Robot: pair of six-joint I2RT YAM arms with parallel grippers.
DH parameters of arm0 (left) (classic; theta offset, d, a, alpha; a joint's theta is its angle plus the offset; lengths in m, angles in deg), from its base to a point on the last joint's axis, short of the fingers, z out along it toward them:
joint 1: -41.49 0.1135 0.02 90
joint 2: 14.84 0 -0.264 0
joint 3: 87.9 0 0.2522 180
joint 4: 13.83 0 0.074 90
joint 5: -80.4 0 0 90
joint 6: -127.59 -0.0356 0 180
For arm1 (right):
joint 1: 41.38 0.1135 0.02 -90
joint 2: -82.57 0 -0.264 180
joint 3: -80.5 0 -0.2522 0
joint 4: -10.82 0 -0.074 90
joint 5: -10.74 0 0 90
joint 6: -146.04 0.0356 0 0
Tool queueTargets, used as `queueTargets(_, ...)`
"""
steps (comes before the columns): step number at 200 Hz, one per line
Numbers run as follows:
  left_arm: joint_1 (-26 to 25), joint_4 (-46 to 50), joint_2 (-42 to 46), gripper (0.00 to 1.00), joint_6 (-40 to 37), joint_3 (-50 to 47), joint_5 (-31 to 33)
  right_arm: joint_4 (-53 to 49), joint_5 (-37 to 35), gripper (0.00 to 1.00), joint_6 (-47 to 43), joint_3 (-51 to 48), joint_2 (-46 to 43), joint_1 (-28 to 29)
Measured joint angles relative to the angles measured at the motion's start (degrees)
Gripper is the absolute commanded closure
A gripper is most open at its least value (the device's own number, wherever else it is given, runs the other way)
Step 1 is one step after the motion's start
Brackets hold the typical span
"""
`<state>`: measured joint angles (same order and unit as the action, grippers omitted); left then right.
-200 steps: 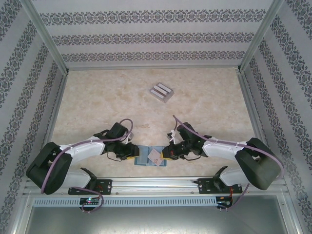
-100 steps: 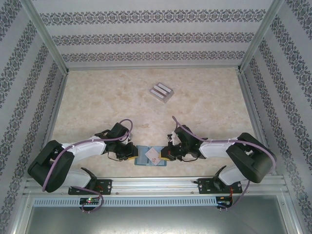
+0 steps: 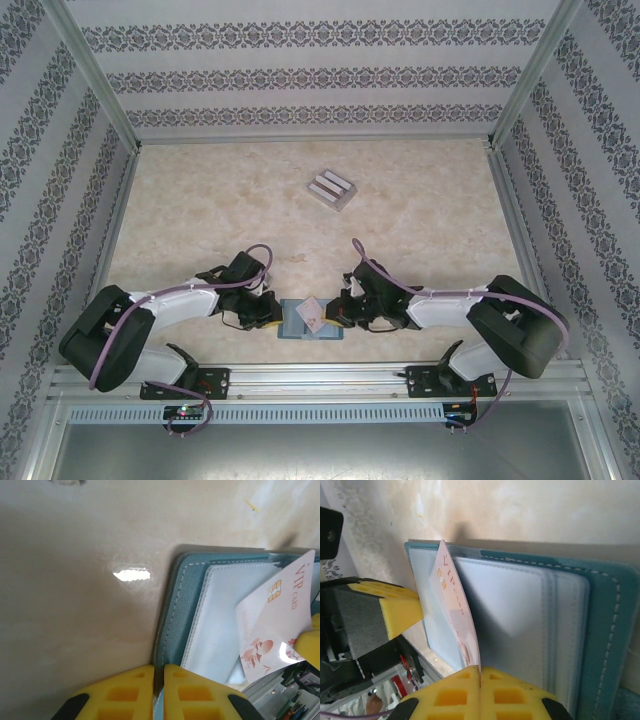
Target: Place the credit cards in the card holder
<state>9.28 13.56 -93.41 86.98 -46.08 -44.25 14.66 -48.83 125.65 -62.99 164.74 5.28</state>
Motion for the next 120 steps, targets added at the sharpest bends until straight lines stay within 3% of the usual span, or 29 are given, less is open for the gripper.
queueTargets(29, 0.0, -0.8, -0.7, 0.89, 0.9, 0.0, -0.8, 0.6, -3.1, 0.99, 2.2, 0.6, 0.9, 2.4)
queueTargets(58, 0.0, -1.5, -1.2, 0.90, 1.5, 0.1, -1.5, 1.0, -5.0, 0.83, 3.8, 1.2, 1.2, 3.5)
queueTargets(79, 0.0, -1.9, -1.4, 0.90, 1.8, 0.1, -1.7, -0.3, -6.0, 0.79, 4.0, 1.3, 1.1, 3.8)
queueTargets(101, 0.0, -2.4, -1.7, 0.90, 1.9, 0.1, -2.1, -1.9, -6.3, 0.80, 3.7, 1.3, 0.2, 3.8)
queueTargets(120, 0.0, -2.5, -2.0, 0.90, 1.9, 0.3, -2.4, -2.7, -6.6, 0.92, 3.6, 1.3, -0.2, 3.8)
